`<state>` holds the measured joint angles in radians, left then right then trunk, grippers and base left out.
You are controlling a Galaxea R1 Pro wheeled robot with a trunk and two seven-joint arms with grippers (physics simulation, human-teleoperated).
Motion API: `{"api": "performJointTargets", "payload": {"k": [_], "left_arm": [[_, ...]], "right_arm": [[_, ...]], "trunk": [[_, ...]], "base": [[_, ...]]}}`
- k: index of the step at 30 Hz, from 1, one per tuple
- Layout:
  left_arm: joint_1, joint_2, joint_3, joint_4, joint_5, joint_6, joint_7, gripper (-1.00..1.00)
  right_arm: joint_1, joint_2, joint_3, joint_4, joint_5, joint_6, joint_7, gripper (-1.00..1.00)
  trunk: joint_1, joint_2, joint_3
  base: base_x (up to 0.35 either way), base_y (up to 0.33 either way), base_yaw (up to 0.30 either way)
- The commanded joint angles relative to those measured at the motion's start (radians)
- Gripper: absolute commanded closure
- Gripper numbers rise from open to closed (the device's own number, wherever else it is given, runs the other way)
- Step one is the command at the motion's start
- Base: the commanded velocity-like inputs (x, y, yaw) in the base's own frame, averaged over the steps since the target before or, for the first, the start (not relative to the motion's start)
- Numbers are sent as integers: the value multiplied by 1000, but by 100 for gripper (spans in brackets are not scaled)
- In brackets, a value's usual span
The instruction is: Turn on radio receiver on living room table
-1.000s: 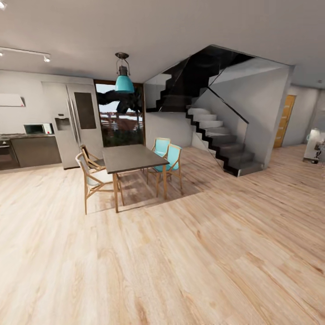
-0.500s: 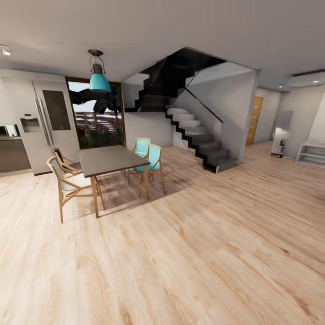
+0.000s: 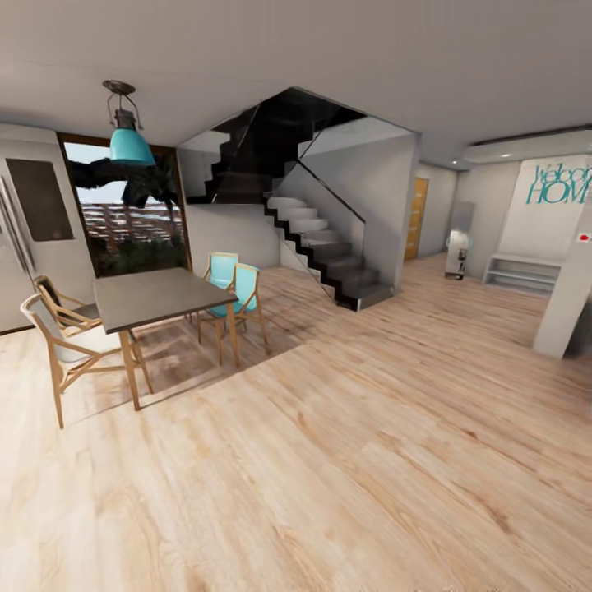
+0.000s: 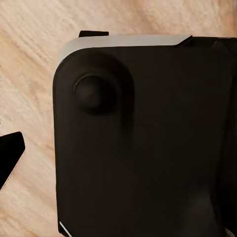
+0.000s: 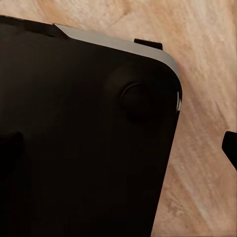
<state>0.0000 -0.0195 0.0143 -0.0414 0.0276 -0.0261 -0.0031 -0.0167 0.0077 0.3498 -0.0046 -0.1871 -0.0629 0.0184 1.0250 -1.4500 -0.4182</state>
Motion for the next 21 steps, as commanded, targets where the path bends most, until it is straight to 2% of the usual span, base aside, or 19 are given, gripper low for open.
{"api": "performJointTargets", "payload": {"k": [1, 21], "left_arm": [[0, 0, 0, 0, 0, 0, 0, -100], [0, 0, 0, 0, 0, 0, 0, -100]], "right_arm": [[0, 0, 0, 0, 0, 0, 0, -100], [1, 1, 0, 0, 2, 0, 0, -100]], "trunk": [[0, 0, 0], [0, 0, 0]], "base": [[0, 0, -293], [0, 0, -293]]}}
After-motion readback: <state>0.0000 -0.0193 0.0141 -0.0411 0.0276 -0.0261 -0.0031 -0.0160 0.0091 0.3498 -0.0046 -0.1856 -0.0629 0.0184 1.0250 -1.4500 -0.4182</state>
